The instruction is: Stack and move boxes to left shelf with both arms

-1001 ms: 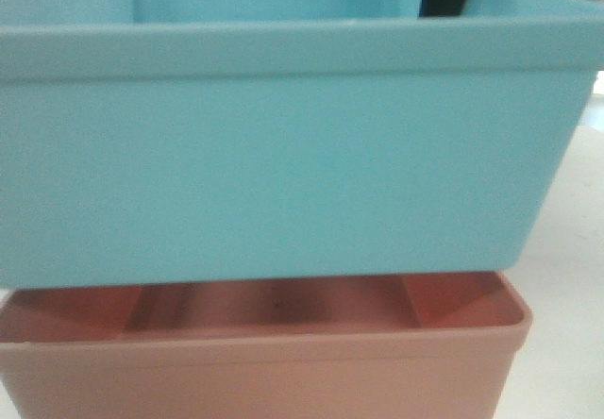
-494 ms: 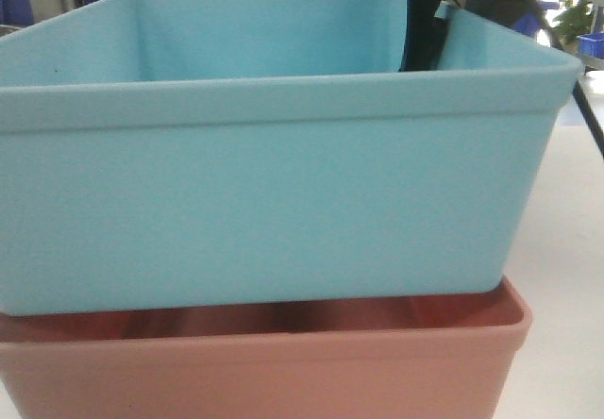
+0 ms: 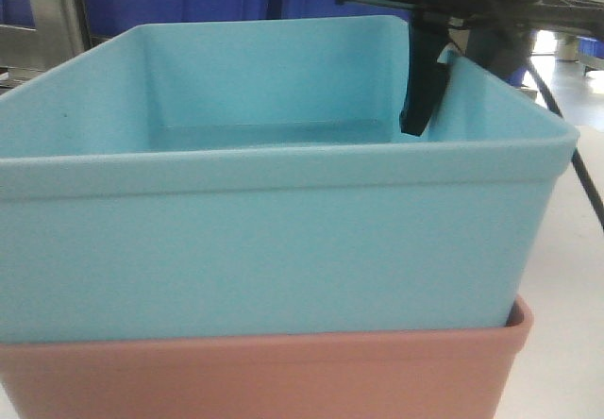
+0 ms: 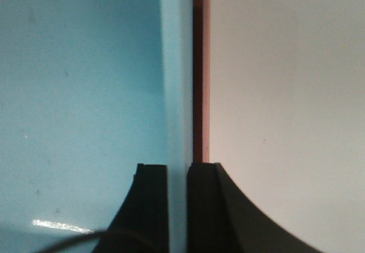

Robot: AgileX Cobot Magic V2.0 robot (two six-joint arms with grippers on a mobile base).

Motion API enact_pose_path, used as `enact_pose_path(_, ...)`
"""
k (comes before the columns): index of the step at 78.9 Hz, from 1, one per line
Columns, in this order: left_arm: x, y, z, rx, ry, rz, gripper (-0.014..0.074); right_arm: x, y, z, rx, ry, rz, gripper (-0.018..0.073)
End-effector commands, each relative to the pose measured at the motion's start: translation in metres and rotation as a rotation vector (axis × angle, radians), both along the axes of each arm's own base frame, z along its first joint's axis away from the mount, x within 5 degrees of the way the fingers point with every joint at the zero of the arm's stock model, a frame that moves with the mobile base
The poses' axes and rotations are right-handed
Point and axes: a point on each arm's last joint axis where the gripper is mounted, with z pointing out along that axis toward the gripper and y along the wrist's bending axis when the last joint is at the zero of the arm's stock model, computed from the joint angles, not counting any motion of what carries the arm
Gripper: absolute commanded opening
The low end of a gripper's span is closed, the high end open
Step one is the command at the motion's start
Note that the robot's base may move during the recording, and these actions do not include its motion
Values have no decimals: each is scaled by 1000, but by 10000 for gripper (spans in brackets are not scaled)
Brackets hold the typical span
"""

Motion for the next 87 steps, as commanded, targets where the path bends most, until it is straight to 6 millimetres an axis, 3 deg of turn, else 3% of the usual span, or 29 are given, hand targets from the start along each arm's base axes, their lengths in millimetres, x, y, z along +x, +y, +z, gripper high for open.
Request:
enact_pose_path(1,0,2,16,-38,-88,23,366,-1,2,27,89,-111,16,57)
enact_pose_path(28,0,2,16,-38,-88,23,366,6,6,10,59,-65,23,57)
enact_pose_path(38,0,2,16,-40,-94,25,366,14,10,-6,31,-29,24,57)
enact_pose_path(60,-1,3,19,-175,-79,22,366,14,10,-8,10,-27,49,66)
enact_pose_path(68,-1,3,19,-183,-77,22,366,13,9,-8,-1,-26,74,176)
enact_pose_path(80,-1,2,18,-181,-69,18,366,11,8,-9,-34,-9,132,525)
enact_pose_path(87,0,2,17,-181,-62,16,366,10,8,-7,-30,-16,131,614)
